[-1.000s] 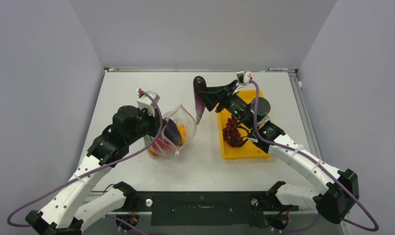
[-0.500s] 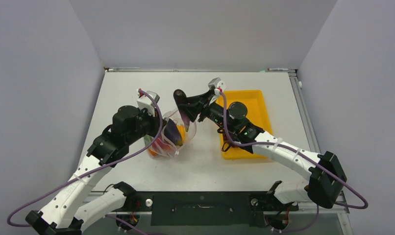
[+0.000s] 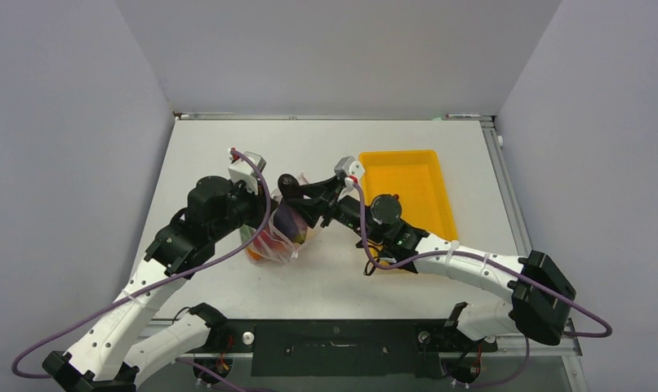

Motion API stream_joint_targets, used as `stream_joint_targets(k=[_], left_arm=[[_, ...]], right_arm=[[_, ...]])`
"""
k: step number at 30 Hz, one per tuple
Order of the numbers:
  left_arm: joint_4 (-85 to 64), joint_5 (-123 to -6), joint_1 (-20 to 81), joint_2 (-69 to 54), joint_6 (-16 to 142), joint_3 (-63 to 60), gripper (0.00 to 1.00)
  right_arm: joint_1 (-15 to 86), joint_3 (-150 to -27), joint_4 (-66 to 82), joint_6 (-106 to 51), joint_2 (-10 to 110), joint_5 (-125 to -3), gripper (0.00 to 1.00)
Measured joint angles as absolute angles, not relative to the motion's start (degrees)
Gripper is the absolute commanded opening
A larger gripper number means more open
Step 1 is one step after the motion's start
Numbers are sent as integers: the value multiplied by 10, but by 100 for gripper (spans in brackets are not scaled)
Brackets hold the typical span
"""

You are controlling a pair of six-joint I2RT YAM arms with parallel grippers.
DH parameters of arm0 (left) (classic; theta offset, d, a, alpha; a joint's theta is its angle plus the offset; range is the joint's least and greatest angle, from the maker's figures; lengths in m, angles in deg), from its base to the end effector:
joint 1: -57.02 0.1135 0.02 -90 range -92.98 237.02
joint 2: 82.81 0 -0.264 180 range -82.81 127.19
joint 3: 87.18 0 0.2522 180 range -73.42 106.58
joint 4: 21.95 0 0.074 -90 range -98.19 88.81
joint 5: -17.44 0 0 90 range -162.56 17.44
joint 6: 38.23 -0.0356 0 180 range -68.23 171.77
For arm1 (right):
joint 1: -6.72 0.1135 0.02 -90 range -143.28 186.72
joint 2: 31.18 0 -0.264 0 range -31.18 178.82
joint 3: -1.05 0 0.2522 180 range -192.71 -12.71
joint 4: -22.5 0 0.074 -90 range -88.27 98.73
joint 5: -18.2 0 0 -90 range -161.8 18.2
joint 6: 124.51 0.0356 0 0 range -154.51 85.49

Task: Place the food in the zip-top bag and seal the zipper
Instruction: Place the fake vegetable in the zipper food storage bag.

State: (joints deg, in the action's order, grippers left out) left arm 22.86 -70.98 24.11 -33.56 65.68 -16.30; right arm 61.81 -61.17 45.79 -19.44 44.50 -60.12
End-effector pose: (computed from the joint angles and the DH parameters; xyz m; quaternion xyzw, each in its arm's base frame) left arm 0.1530 -0.1002 0.3633 0.1452 0.8220 -0.2293 0.5007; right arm 0.1699 0.2561 0.3292 -0.2923 0.5753 0.4910 0.5852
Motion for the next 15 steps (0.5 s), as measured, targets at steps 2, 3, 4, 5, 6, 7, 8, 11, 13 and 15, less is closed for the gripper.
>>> stream_joint_targets(k=[2,3,4,5,6,7,8,11,13,15], left_arm=[[229,-710,241,-336,657,-163,0],[229,-710,241,-336,657,-163,0],[229,-710,241,-336,657,-163,0],[229,-710,241,-336,657,-163,0],[229,-710,241,-336,657,-163,0],[229,-710,241,-336,657,-163,0],[229,-710,241,-336,657,-163,0],[229,-710,241,-336,657,-163,0],[229,-710,241,-336,657,-163,0],[229,-710,241,-336,657,-163,0]], right_arm=[[626,-601,475,-183,445,-616,6],[630,-596,484,-176,445,-625,6],[633,-592,494,-169,445,-636,6],[636,-589,499,-162,445,-644,6],[639,-587,507,-156,446,-653,6],[643,-586,514,-149,448,-662,6],[647,-586,522,-143,450,-672,5],[659,-585,539,-126,460,-702,5],[668,-580,552,-116,467,-722,5],[676,-572,562,-110,476,-744,5]])
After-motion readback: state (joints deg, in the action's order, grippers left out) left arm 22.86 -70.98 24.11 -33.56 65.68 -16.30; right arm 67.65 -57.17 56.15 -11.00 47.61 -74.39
